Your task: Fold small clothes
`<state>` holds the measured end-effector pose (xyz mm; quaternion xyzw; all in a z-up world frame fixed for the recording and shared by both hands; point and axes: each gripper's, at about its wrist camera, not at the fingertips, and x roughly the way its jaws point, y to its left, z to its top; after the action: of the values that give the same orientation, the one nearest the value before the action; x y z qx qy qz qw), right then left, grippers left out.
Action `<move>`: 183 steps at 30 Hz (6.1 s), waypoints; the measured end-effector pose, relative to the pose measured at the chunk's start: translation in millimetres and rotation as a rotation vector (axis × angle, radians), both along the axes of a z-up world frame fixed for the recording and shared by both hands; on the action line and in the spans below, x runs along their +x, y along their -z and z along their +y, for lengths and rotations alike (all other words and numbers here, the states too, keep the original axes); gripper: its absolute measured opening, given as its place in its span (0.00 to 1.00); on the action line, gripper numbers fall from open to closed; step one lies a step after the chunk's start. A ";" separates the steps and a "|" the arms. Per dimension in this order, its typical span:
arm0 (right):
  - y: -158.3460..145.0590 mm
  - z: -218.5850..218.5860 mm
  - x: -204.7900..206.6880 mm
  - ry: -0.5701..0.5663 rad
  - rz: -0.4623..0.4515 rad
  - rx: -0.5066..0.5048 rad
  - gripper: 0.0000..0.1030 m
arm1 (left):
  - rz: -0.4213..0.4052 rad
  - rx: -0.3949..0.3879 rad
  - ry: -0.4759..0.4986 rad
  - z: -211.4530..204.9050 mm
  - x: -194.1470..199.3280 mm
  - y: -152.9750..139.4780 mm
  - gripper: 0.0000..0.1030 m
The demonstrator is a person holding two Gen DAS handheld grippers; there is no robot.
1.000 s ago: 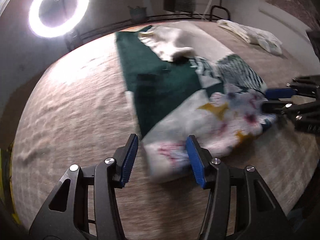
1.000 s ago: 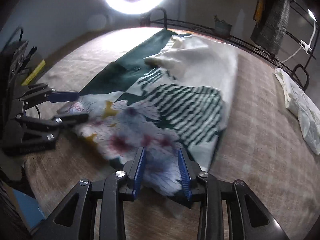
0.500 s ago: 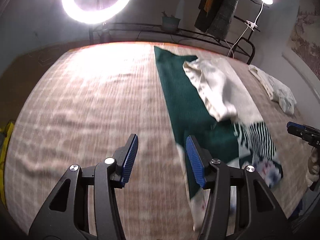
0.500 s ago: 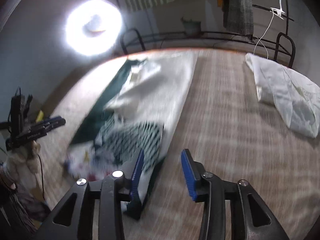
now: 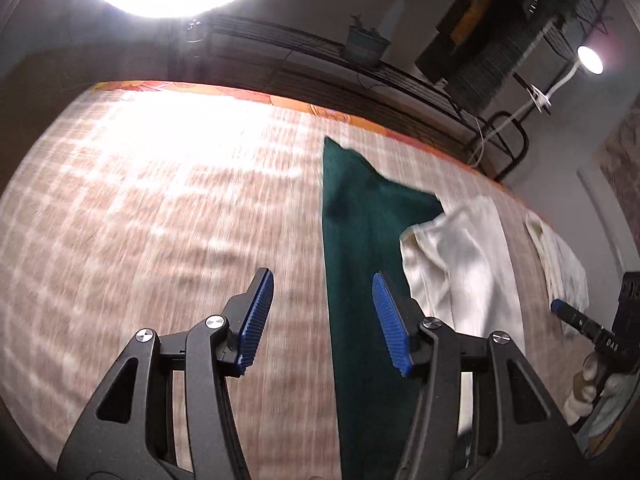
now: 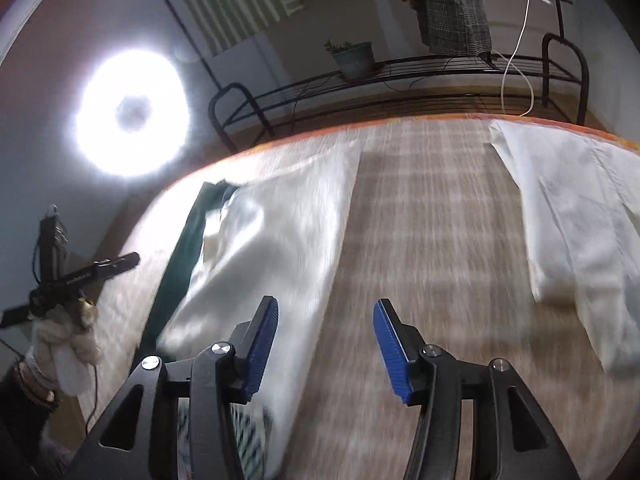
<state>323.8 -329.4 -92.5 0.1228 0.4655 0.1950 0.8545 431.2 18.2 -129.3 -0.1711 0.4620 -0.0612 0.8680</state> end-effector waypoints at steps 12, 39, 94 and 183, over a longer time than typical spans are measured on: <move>21.8 8.2 125.5 0.044 0.029 0.089 0.50 | -0.002 0.019 0.036 -21.3 88.3 28.6 0.52; -28.2 47.1 118.2 -0.041 -0.092 0.080 0.00 | -0.178 0.015 0.112 -45.3 46.1 -32.8 0.00; -15.7 -26.2 -221.9 -0.025 0.053 -0.009 0.43 | 0.168 -0.259 0.110 18.9 -262.2 16.3 0.33; 37.8 74.8 -57.8 -0.063 0.015 -0.184 0.21 | 0.024 0.089 0.083 -85.3 -117.9 10.0 0.19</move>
<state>265.9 -254.7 -130.3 0.0305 0.4915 0.1771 0.8522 313.4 -67.2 -139.3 -0.1137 0.4814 -0.0745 0.8659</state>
